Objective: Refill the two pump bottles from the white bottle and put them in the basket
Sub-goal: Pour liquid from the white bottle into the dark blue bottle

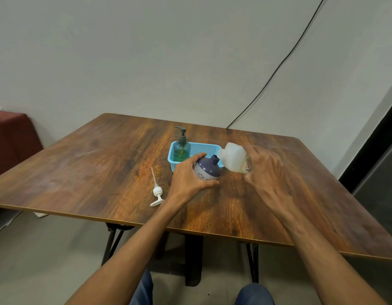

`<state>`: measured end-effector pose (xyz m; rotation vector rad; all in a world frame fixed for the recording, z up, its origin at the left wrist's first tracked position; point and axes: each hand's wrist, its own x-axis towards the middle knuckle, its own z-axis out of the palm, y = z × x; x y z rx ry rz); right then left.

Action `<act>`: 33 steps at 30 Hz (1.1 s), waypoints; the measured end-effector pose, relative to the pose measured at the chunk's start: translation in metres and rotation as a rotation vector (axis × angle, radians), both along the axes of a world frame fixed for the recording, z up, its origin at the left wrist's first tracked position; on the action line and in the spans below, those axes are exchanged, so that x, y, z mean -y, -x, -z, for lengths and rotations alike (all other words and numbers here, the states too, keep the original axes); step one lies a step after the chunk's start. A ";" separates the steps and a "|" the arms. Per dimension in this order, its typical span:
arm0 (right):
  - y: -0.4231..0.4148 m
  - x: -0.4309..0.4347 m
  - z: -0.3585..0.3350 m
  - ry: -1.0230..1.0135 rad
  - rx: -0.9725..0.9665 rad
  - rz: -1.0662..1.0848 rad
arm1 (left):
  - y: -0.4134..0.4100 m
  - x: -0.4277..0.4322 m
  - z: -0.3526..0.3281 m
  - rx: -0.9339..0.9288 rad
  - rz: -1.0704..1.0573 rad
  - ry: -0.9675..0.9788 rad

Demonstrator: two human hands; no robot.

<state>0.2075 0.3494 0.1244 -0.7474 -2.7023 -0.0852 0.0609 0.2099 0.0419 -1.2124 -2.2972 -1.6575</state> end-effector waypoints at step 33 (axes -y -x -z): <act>0.007 -0.018 0.008 -0.229 -0.031 -0.007 | 0.000 0.003 -0.002 -0.024 0.003 0.035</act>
